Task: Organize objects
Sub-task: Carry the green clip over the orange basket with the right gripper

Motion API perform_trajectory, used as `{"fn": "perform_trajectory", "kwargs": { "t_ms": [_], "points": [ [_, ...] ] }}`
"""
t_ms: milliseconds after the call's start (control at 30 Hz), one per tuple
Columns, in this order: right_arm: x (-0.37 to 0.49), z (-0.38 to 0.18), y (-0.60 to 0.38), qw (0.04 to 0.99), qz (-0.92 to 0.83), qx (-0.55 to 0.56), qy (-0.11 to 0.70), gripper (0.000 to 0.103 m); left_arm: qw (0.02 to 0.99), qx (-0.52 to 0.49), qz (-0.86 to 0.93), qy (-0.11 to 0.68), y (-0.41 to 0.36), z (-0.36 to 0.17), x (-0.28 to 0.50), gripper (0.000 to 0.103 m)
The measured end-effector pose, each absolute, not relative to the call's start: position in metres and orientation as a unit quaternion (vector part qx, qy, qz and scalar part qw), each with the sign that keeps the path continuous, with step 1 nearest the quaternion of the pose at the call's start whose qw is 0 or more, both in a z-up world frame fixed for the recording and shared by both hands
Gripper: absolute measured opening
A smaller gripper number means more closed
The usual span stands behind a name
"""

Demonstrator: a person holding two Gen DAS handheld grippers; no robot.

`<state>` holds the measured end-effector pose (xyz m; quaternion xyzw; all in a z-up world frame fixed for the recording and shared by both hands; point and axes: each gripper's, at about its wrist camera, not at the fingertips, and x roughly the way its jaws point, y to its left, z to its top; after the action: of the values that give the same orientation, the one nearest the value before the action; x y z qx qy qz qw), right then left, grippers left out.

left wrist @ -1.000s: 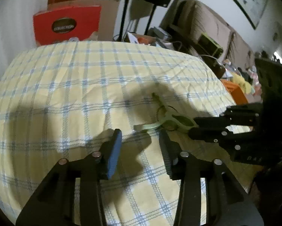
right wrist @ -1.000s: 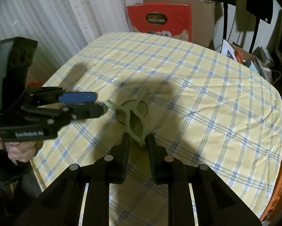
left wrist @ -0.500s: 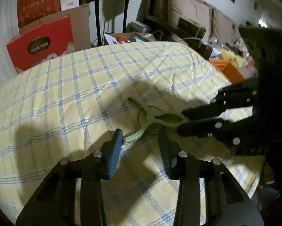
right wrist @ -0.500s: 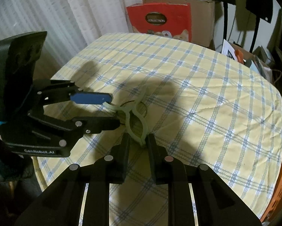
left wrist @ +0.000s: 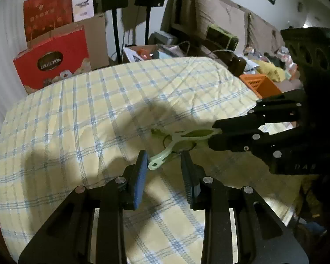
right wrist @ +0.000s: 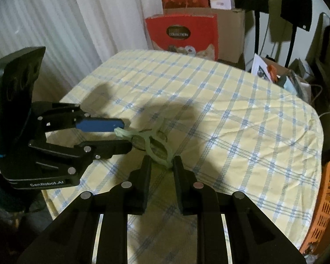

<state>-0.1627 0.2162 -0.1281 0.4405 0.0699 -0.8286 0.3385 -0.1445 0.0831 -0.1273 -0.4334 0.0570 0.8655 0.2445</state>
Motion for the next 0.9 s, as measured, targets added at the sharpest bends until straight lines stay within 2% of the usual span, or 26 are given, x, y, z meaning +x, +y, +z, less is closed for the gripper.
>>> {"fn": "perform_trajectory", "kwargs": {
  "t_ms": [500,900],
  "points": [
    [-0.125,-0.076,0.248,0.328,-0.859,0.39,0.056,0.019,0.252,-0.392,0.881,0.076,0.109,-0.073,-0.111,0.028],
    [-0.095,-0.056,0.292,0.305,-0.88,0.362,0.03,0.019,0.273,-0.371,0.882,0.096,0.15,-0.047,-0.09,0.028]
  ]
}}
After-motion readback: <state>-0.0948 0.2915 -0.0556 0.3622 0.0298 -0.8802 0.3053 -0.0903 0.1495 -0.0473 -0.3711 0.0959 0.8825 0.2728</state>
